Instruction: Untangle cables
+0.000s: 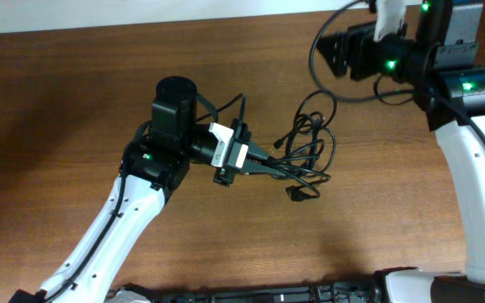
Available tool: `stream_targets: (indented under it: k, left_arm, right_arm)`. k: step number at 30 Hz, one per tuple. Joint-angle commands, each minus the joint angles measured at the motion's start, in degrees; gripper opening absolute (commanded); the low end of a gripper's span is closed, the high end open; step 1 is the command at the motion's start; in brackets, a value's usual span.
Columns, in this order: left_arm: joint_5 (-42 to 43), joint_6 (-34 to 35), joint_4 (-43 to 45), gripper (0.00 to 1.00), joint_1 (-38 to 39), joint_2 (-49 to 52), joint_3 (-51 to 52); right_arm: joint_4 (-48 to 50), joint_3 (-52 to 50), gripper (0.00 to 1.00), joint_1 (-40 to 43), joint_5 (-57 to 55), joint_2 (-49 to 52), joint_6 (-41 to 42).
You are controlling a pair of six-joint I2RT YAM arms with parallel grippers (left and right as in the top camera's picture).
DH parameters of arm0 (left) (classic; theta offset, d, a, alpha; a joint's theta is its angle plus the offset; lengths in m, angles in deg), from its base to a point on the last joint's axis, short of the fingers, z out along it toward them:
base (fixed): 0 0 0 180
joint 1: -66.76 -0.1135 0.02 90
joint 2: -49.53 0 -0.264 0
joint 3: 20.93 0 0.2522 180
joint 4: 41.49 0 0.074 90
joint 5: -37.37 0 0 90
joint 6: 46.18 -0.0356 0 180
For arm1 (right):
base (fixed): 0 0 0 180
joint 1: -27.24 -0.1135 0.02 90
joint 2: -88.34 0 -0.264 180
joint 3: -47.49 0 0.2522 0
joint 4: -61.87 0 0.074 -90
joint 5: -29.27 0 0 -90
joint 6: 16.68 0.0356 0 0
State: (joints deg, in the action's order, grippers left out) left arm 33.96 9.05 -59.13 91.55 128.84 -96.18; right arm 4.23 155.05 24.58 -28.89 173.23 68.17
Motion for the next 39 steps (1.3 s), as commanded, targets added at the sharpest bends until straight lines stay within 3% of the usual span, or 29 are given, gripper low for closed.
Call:
stream_targets:
  k: [1,6,13,29,36,39]
  left_arm:
    - [0.70,-2.21,0.61,0.00,0.20,-0.11,-0.44]
    - [0.68,-2.21,0.83,0.00,0.20,-0.13,-0.44]
    - [2.54,-2.19,2.38,0.00,0.20,-0.13,-0.44]
    - [3.43,-2.19,7.30,0.00,3.23,-0.13,-0.44]
    - [0.39,-2.19,7.34,0.00,3.23,-0.13,-0.44]
    - [0.42,-2.19,7.34,0.00,3.23,-0.13,-0.44]
  right_arm:
    - [-4.70,0.87,0.80,0.07,3.52,-0.17,-19.43]
    - [-13.05,0.87,0.82,0.07,3.54,-0.17,-30.86]
    - [-18.36,0.87,0.83,0.07,3.54,-0.17,-39.56]
    - [-21.16,0.87,0.82,0.07,3.56,-0.17,-42.12]
    - [-22.25,0.87,0.74,0.04,3.63,-0.17,-42.88]
    - [-24.76,0.87,0.73,0.04,6.71,-0.17,-50.47]
